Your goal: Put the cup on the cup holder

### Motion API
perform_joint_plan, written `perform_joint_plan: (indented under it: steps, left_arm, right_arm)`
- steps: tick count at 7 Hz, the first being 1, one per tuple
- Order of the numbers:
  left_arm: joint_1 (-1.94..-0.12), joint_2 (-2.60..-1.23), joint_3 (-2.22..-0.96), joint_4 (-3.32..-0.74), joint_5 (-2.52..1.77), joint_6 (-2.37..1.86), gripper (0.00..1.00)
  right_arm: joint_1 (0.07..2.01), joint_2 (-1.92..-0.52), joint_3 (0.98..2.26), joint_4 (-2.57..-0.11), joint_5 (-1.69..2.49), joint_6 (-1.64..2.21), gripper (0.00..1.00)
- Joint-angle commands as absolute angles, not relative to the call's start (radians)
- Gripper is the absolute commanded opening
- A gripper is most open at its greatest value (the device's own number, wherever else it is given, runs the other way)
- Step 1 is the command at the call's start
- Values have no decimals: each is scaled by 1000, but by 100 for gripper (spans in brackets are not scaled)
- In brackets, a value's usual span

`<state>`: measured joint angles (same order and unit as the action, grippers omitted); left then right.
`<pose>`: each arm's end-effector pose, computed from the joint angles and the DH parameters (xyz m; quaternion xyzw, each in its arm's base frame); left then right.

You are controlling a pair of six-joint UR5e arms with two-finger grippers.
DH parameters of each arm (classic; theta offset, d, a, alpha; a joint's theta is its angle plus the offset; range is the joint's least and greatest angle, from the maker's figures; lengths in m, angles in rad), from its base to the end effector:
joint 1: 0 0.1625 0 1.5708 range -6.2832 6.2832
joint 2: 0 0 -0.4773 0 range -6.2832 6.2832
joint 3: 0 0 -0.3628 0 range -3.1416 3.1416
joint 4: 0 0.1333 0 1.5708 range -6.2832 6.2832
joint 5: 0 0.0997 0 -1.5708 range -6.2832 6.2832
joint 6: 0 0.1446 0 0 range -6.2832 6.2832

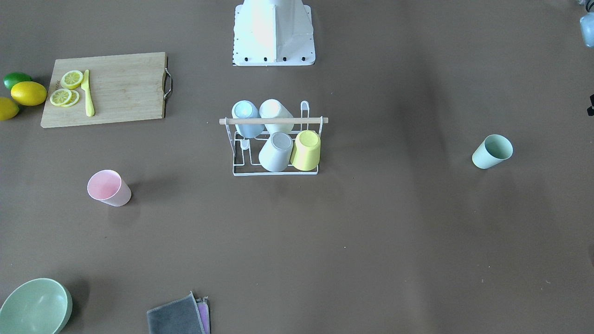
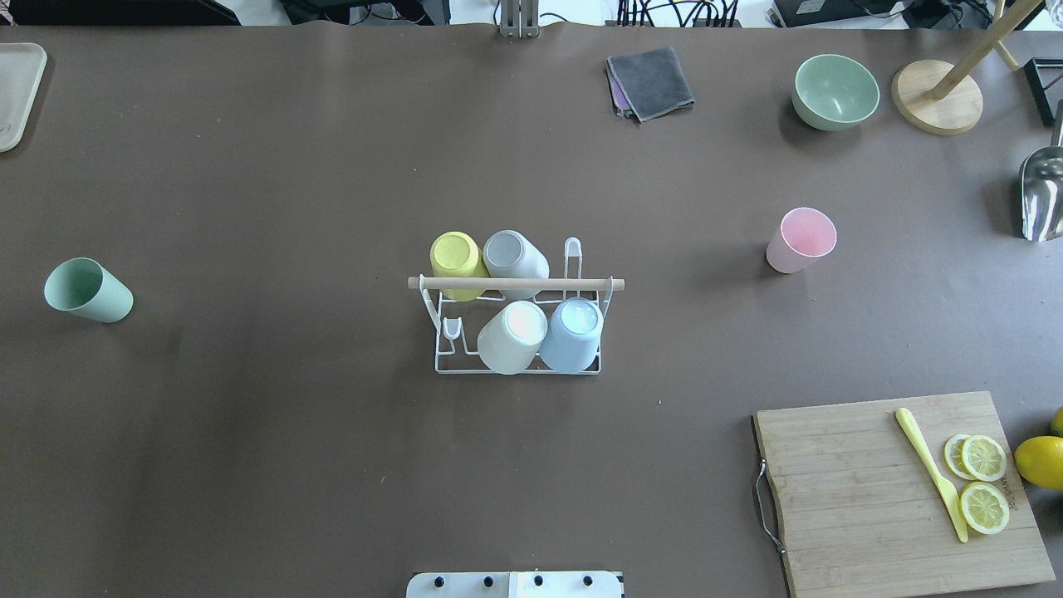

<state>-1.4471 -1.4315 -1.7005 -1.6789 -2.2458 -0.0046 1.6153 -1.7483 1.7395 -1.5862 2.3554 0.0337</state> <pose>0.0076 -0.4090 0.7412 0.0252 0.3330 0.0724 0.9398 0.0478 -0.3739 0.7402 -0.0091 -0.3823 0.0407 0.9231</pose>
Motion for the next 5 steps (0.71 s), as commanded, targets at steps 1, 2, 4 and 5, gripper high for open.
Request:
perform_joint_plan:
  steps: [1,2,4,5]
  left_arm:
    - [-1448,-1431,-1704,-1680,-2244,-5,98]
    - [-1448,-1430,-1704,-1680,-2243,-5,98]
    - [-1448,-1430,-1703,-1680,-2243,-5,98]
    - [-1448,-1430,-1704,-1680,-2243,-5,98]
  right_arm:
    - [1615,-1744,1733,-1591,2355,35,100]
    - [1615,-1746,1727,-1588,2353,35,100]
    - [1623,-1721,1739,-1574,2335,34,100]
    - [1634,-1679,1761,-1575,2286,34,100]
